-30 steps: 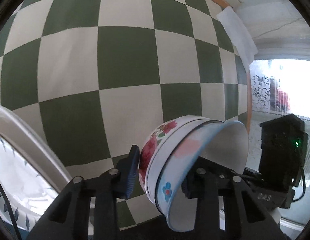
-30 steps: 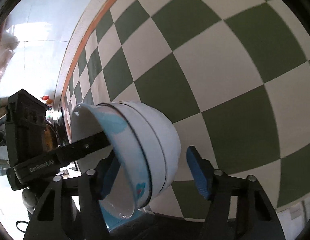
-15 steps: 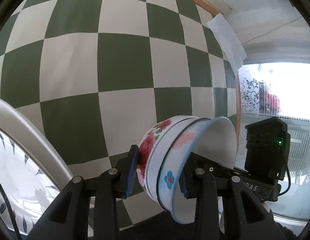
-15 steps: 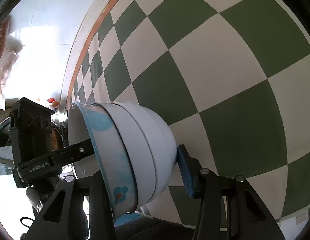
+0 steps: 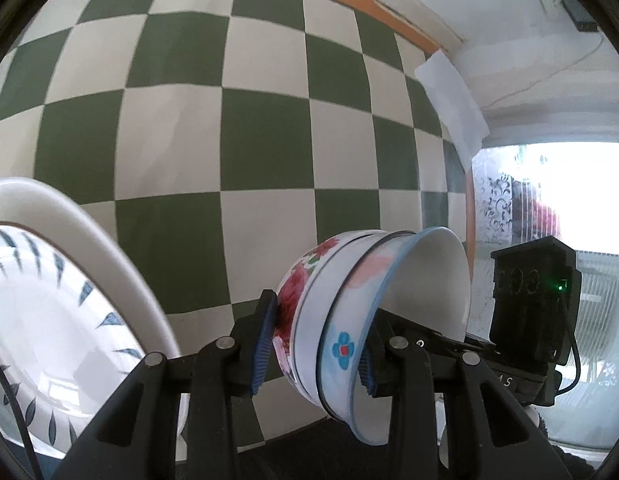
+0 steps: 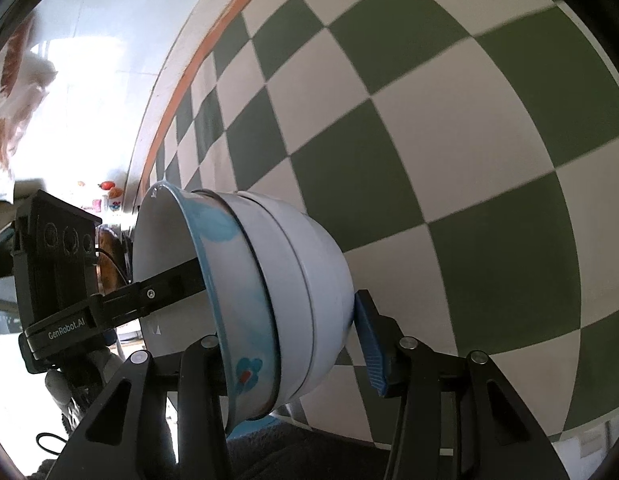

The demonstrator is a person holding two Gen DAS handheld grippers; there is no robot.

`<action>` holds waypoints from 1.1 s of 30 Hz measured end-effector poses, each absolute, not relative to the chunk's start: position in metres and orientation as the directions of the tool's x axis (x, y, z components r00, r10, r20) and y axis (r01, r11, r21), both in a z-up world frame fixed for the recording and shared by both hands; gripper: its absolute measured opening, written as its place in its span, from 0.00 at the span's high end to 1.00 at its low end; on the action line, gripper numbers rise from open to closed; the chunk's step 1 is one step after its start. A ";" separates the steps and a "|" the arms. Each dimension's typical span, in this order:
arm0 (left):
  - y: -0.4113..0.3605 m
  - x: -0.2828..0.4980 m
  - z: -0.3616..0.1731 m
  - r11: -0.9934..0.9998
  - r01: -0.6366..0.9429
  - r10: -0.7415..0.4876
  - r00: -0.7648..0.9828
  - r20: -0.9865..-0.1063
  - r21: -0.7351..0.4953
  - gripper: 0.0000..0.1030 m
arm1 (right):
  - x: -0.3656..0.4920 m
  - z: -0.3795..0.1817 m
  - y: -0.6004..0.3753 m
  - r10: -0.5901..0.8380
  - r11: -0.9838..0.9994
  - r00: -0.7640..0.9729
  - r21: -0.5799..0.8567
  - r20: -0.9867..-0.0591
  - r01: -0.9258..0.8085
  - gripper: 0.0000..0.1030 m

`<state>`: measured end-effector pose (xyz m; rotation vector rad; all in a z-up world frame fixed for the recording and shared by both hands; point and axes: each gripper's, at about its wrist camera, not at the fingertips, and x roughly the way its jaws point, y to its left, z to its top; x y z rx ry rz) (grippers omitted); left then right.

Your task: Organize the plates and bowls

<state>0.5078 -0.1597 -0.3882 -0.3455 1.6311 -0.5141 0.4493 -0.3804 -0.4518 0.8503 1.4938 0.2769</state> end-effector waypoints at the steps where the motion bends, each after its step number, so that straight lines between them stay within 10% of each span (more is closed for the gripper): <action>1: -0.157 0.508 -0.384 0.853 0.070 -0.508 -0.117 -0.854 -0.517 0.69 | 0.451 -0.449 -0.379 0.648 0.694 0.109 0.643 -0.754 0.325 0.53; 33: 0.025 0.507 -0.359 0.856 -0.034 -0.517 0.007 -0.856 -0.517 0.69 | 0.488 -0.406 -0.194 0.656 0.745 0.016 0.650 -0.755 0.150 0.55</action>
